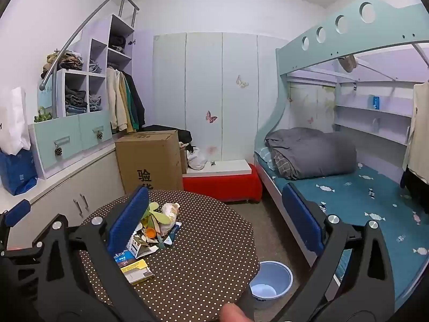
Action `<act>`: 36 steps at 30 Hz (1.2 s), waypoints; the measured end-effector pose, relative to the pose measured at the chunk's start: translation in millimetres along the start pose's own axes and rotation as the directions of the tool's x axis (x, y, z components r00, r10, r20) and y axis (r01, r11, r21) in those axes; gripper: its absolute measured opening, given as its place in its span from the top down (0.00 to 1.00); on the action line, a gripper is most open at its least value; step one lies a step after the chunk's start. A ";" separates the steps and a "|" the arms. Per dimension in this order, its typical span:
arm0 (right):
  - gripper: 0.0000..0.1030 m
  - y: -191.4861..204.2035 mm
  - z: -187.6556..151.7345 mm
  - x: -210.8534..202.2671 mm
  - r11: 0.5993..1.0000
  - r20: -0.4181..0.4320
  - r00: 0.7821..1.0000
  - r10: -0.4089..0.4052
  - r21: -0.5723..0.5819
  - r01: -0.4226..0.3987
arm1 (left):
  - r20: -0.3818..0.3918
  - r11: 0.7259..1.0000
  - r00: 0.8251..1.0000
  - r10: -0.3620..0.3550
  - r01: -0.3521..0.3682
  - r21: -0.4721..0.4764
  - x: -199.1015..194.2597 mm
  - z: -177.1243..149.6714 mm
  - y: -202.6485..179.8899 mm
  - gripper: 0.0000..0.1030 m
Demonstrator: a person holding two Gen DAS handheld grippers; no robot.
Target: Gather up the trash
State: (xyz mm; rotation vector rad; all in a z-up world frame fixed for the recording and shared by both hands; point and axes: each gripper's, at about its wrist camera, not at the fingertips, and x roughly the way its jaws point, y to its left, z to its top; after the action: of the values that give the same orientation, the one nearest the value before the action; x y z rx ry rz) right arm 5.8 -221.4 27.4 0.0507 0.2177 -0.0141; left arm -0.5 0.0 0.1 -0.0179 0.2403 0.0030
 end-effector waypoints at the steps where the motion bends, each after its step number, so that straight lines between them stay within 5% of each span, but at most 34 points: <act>1: 0.06 0.2 -0.1 0.2 1.000 0.000 1.000 -0.004 -0.002 0.004 | -0.001 1.000 1.000 0.000 0.000 0.000 0.1 0.0 0.0 0.04; 36: 0.06 0.0 -3.8 7.2 1.000 -0.013 1.000 -0.004 -0.008 0.003 | -0.011 1.000 1.000 0.008 -0.008 -0.015 -2.5 -0.6 9.1 0.04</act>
State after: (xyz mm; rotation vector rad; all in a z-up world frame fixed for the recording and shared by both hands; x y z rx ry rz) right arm 12.0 -221.3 22.1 0.0420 0.2310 -0.0164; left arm -3.1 9.0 -0.1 -0.0323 0.2508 0.0126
